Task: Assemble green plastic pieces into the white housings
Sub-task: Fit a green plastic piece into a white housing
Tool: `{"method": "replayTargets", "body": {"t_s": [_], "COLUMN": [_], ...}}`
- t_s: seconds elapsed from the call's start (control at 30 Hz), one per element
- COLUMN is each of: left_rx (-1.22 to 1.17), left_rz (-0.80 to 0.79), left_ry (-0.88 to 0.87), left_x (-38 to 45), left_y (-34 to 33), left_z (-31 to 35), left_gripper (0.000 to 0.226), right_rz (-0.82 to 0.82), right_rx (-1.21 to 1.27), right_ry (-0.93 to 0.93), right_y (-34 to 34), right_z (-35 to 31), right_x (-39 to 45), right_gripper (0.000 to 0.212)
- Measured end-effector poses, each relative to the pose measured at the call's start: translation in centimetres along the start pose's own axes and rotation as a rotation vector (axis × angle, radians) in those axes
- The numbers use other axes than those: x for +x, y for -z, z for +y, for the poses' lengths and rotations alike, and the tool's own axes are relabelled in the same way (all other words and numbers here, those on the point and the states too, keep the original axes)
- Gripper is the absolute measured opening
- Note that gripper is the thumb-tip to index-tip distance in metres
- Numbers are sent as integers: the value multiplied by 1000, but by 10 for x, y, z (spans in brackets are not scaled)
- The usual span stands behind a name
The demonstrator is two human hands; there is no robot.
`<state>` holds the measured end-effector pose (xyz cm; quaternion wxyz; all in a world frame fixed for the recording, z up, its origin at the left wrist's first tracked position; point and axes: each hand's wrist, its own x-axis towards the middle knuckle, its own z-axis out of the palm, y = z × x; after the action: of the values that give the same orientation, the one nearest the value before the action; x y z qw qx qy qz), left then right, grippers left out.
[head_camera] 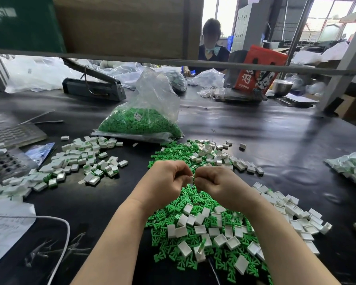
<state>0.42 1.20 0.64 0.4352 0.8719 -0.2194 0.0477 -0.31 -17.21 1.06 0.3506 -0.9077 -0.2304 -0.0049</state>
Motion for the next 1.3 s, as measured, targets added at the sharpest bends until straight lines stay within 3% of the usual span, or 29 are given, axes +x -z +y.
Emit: {"method": "replayTargets", "body": {"t_s": [0.2,0.43,0.83,1.3], "left_rx": [-14,47,-236,-120], "left_rz": [45,26,-33,-132], "left_ry": [-32,-31,99,40], "left_x": [-1,-1,-2,-4], "left_y": [2,2,3,8], "left_z": [1,-2,-1,2], "left_gripper": [7,8,10,20], "right_rz": [42,20,57,-63], "right_rx": [43,-61,216,285], "right_ry": [3,20,-38,-65], "right_y": [-1,-2,-6,-4], "right_z": [0,-2,-7,-5], "right_x": [0,1,2,-1], "right_gripper": [27,16,24,32]}}
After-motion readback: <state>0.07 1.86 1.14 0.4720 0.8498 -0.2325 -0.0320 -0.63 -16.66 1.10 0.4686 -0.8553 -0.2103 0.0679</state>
